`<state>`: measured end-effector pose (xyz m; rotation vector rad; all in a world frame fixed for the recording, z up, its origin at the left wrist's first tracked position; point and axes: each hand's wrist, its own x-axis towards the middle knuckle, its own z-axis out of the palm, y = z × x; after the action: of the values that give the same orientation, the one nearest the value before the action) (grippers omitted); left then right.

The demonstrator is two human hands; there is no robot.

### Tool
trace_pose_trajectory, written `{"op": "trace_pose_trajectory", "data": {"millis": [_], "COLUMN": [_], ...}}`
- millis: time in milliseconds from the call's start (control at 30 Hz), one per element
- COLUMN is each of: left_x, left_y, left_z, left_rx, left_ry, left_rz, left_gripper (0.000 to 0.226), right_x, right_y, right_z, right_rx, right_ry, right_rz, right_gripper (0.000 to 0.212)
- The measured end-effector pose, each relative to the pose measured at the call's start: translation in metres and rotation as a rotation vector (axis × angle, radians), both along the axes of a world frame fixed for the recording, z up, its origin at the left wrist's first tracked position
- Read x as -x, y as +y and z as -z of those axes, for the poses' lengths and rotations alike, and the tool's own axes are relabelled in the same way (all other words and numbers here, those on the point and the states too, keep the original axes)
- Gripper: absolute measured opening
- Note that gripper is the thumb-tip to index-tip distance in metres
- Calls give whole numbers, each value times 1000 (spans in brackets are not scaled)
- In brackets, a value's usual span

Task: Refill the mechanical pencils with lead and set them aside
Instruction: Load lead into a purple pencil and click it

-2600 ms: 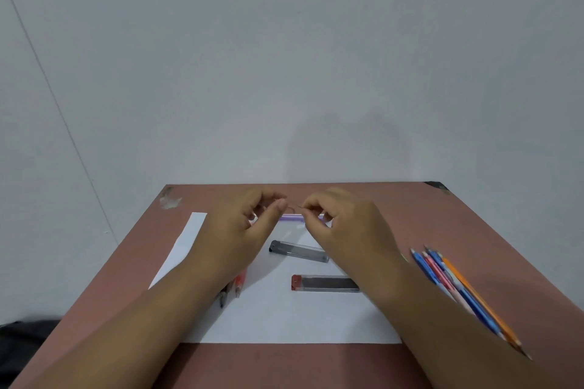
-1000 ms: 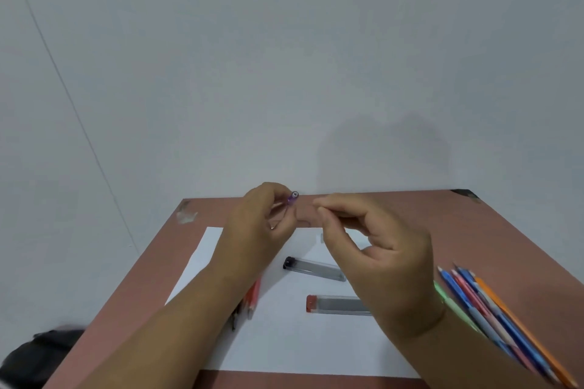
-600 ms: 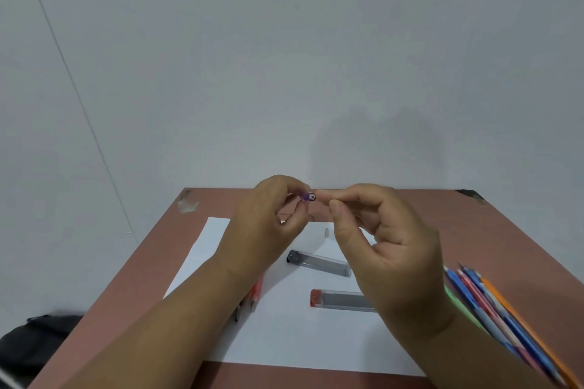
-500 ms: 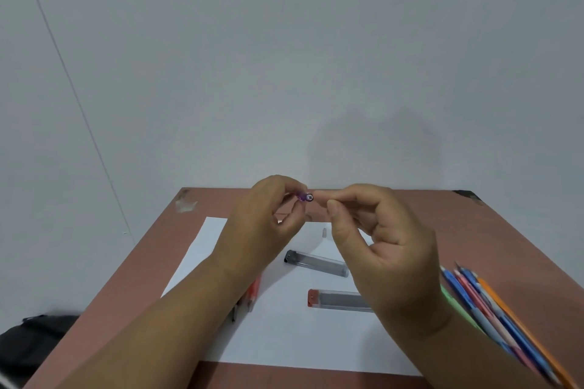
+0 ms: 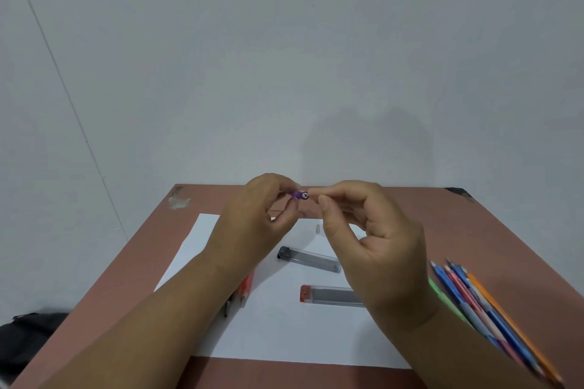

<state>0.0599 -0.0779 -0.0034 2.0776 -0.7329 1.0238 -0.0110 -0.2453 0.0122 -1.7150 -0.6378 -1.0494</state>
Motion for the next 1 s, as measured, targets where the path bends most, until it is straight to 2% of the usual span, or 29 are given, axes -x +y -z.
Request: {"op": "trace_pose_trajectory", "data": {"millis": [667, 1000], "left_x": [3, 4], "left_y": [0, -1], "left_z": [-2, -2], "left_rx": [-23, -19], "left_ry": [8, 24], "left_rz": [18, 34], "left_gripper": [18, 21], "right_x": [-6, -7], "right_y": [-4, -3], "right_z": [1, 3], "right_rx": [146, 140], "right_ry": [-148, -117], "right_rz": [196, 241], "right_gripper": [8, 13]}}
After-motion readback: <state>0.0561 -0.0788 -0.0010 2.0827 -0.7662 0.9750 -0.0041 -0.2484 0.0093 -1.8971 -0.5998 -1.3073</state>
